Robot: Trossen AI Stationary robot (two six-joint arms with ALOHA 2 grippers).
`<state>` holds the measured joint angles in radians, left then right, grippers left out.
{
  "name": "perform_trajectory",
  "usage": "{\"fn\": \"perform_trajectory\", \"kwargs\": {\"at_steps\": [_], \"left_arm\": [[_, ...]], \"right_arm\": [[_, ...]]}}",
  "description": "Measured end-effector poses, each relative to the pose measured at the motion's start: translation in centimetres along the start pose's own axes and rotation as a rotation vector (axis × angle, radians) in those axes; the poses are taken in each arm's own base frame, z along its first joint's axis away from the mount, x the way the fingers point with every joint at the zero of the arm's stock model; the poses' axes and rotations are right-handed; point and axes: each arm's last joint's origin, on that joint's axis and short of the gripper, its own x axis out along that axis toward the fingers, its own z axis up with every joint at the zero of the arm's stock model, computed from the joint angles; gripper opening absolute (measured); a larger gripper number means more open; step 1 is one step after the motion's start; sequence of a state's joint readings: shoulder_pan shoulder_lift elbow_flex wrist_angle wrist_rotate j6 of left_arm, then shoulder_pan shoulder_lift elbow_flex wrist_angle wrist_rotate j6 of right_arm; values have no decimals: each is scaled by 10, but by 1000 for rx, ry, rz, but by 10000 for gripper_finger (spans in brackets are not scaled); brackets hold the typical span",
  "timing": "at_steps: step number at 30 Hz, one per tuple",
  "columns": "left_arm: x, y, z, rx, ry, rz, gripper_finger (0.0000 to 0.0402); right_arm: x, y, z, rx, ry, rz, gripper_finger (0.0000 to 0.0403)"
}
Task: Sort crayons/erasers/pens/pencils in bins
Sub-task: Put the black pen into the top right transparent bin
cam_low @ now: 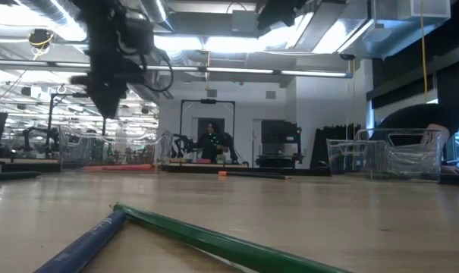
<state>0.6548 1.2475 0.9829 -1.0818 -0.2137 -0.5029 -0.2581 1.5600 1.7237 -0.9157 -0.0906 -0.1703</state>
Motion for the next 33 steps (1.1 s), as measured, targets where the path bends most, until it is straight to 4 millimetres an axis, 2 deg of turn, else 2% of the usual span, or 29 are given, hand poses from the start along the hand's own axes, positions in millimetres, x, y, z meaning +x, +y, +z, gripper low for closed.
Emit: {"fn": "perform_trajectory", "kwargs": {"at_steps": [4, 8, 14, 20, 23, 27, 33], "left_arm": [[-16, -7, -27, -93, 86, -6, 81], [-26, -15, -47, -165, 182, -36, 81], [-33, -30, -64, -219, 243, -74, 82], [-34, -40, -75, -272, 260, -52, 82], [-27, -40, -82, -293, 299, -33, 82], [-3, -36, -94, -323, 355, 19, 82], [25, -38, -105, -325, 305, 3, 82]], "right_arm": [[2, -2, -2, -18, 3, -4, 153], [14, -7, -14, 6, 57, 6, 153], [27, -8, -28, 17, 116, 13, 153], [29, -8, -30, 13, 122, 16, 153], [30, -7, -30, 11, 122, 17, 153], [30, -7, -30, 10, 122, 17, 153], [30, -7, -30, -12, 122, 19, 153]]}}
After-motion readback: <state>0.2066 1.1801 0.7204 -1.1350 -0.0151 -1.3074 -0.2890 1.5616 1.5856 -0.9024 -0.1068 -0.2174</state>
